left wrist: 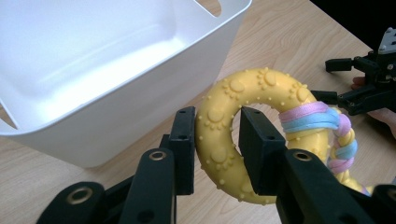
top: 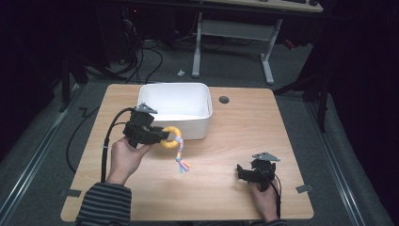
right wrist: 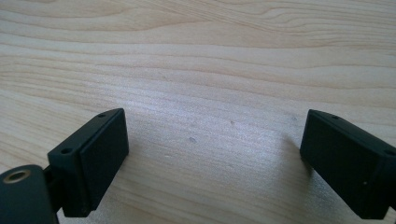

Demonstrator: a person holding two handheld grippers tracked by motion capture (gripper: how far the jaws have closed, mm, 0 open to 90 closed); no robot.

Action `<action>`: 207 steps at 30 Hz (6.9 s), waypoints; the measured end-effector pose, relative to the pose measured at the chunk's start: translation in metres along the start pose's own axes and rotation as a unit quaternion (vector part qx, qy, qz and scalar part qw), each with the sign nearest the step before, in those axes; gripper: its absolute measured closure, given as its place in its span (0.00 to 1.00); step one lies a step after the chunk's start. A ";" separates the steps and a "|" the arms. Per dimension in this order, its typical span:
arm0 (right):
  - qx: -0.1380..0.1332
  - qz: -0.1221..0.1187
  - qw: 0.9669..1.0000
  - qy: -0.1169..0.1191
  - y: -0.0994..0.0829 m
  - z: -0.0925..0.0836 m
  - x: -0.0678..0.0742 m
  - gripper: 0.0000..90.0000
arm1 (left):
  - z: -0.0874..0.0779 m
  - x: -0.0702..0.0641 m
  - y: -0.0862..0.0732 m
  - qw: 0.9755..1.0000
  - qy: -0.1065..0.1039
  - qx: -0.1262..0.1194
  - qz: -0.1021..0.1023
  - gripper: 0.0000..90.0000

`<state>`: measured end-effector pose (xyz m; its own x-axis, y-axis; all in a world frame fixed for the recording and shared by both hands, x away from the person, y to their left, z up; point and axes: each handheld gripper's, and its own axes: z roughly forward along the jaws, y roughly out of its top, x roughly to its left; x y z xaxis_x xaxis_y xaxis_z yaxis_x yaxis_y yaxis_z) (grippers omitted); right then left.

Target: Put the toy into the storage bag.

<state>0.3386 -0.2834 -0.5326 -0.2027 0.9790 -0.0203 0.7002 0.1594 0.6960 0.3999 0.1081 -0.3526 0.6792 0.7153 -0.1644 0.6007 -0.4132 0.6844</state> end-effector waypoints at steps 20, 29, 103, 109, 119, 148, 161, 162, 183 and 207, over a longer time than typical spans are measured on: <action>0.001 0.000 1.000 0.001 0.000 0.000 0.000 0.08 | -0.003 0.012 0.032 1.000 0.013 -0.001 -0.018 0.75; 0.001 -0.001 1.000 0.001 0.000 0.000 0.000 0.08 | -0.001 0.021 0.038 0.999 0.021 -0.003 -0.037 0.75; 0.001 -0.002 1.000 0.002 0.000 0.000 0.000 0.08 | 0.058 0.082 0.045 0.976 0.123 0.014 -0.179 0.75; 0.001 -0.002 1.000 0.001 0.000 0.000 0.000 0.08 | 0.065 0.086 0.037 0.974 0.127 0.028 -0.184 0.75; 0.001 -0.001 1.000 0.002 0.000 0.000 0.000 0.08 | 0.069 0.086 0.036 0.976 0.133 0.051 -0.165 0.75; 0.001 -0.001 1.000 0.001 0.000 0.000 0.001 0.09 | 0.066 0.080 0.039 0.982 0.096 0.026 -0.161 0.47; 0.001 -0.002 1.000 0.001 0.000 0.000 0.001 0.09 | 0.028 0.061 0.036 0.988 0.101 -0.047 -0.108 0.37; 0.001 -0.002 1.000 0.001 0.000 0.000 0.000 0.09 | 0.024 0.060 0.035 0.988 0.104 -0.051 -0.104 0.37; 0.001 -0.003 1.000 0.002 0.000 0.000 0.001 0.09 | -0.028 0.046 -0.010 0.984 0.125 -0.102 -0.074 0.36; 0.000 -0.004 1.000 0.002 0.000 0.000 0.001 0.09 | -0.036 0.036 -0.056 0.984 0.132 -0.109 -0.055 0.31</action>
<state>0.3378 -0.2822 -0.5325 -0.2120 0.9770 -0.0227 0.6979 0.1676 0.6963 0.3755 0.1766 -0.3715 0.4650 0.8821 -0.0752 0.5396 -0.2150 0.8140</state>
